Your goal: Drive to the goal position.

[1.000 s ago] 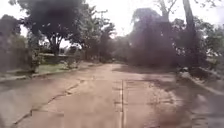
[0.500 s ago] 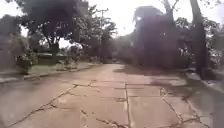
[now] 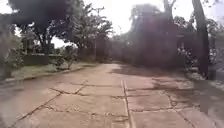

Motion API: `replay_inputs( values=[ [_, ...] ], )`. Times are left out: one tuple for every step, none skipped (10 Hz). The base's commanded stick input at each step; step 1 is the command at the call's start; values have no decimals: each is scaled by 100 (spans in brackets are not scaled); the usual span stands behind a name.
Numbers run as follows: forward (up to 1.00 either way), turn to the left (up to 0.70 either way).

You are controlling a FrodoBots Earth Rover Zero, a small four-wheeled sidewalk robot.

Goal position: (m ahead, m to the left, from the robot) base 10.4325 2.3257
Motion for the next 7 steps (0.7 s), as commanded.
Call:
replay_inputs(
  values=[
    [100, 0],
    [100, 0],
    [100, 0],
    [100, 0],
    [100, -3],
    [100, -24],
    [100, -2]
  ],
)
